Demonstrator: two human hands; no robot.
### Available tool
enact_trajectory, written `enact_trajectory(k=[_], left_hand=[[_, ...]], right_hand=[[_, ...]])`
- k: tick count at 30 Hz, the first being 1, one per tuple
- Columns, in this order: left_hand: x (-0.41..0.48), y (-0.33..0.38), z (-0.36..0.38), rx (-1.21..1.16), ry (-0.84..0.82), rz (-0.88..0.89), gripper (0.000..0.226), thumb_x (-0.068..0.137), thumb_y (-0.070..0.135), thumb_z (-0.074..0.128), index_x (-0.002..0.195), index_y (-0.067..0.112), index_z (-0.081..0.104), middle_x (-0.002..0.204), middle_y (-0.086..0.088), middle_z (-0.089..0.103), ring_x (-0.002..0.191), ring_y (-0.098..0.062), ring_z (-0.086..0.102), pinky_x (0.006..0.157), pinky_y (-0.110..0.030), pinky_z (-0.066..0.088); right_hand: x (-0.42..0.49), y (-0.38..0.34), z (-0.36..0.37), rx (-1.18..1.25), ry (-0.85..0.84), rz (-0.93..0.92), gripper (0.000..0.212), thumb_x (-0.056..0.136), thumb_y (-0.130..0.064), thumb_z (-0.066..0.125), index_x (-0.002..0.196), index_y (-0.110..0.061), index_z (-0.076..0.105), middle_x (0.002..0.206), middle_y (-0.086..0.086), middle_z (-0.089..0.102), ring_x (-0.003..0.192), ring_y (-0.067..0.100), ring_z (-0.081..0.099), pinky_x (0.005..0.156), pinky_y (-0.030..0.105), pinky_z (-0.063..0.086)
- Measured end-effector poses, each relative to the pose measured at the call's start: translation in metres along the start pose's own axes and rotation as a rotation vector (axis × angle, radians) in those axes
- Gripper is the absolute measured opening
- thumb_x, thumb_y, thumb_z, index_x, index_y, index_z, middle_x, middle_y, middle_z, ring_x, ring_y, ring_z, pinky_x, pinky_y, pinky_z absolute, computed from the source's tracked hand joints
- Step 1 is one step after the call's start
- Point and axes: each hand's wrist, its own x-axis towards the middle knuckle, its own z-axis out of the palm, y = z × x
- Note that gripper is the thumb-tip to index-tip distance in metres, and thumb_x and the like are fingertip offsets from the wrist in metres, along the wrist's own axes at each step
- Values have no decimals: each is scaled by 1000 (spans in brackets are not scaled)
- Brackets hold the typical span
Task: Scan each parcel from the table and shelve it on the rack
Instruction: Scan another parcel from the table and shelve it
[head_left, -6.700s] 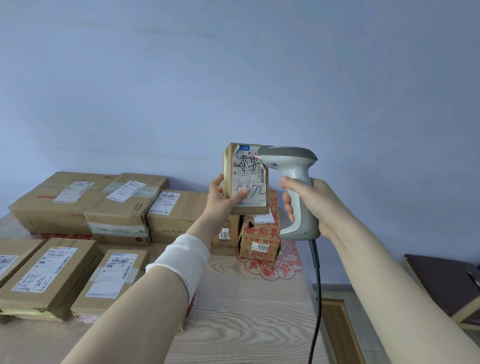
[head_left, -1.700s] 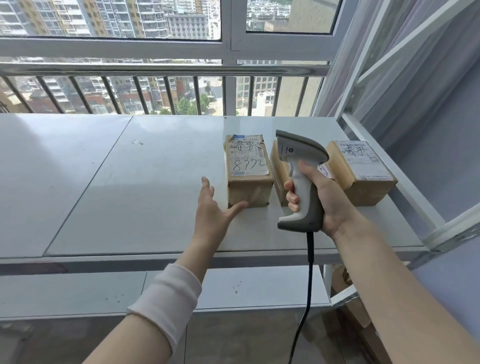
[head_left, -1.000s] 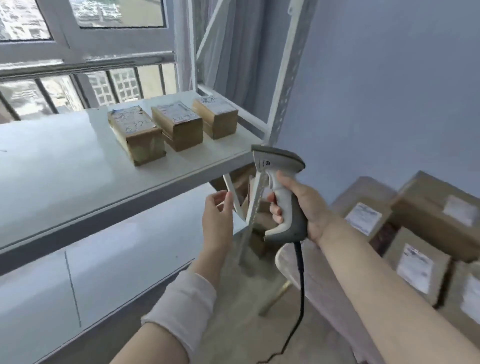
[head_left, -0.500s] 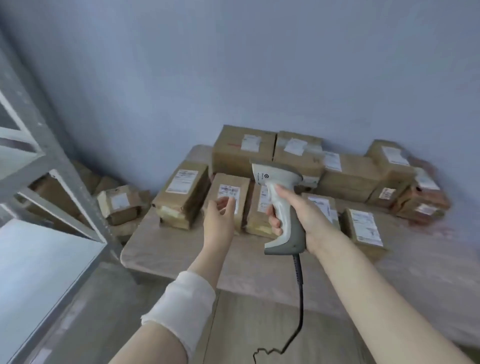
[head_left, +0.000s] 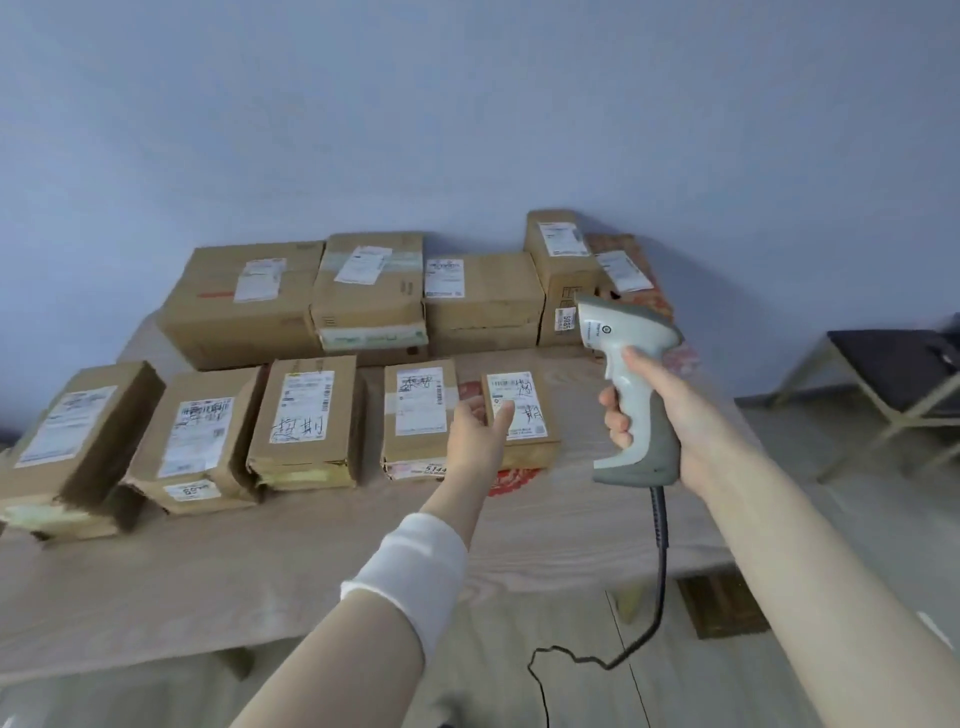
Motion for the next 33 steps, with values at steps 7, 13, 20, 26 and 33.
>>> enact_trajectory(k=[7, 13, 20, 26, 33], left_hand=[[66, 1, 39, 106, -19, -127, 73, 88, 36, 63, 144, 8, 26, 145, -10, 40, 129, -29, 44, 100, -38, 40], [114, -17, 60, 251, -71, -324, 90, 84, 44, 66, 146, 0, 17, 146, -18, 36, 129, -34, 42, 101, -43, 40], [141, -45, 69, 286, -63, -471, 75, 84, 43, 66, 135, -3, 36, 130, -16, 54, 115, -32, 55, 91, -38, 48], [147, -55, 83, 290, -36, -471, 53, 87, 40, 64, 119, 0, 51, 114, -13, 63, 92, -26, 58, 72, -32, 45], [140, -44, 116, 479, 162, -414, 79, 79, 52, 67, 136, 6, 36, 135, -17, 46, 124, -34, 45, 101, -46, 41]], right_hand=[[43, -26, -48, -10, 64, -8, 27, 92, -36, 56, 95, -10, 57, 68, 7, 58, 44, 15, 46, 40, 21, 41], [94, -32, -50, -30, 88, 33, 26, 93, -35, 54, 89, -9, 56, 66, 6, 58, 42, 14, 45, 38, 22, 40], [140, -25, -49, -32, 81, 99, 24, 93, -31, 56, 91, -7, 55, 60, 6, 61, 41, 15, 47, 38, 21, 40], [166, -21, -62, -42, 25, 176, 26, 93, -33, 55, 91, -7, 55, 61, 5, 62, 41, 14, 47, 39, 20, 40], [188, -31, -90, -63, -77, 248, 25, 92, -31, 57, 95, -6, 54, 60, 5, 63, 41, 14, 48, 39, 22, 42]])
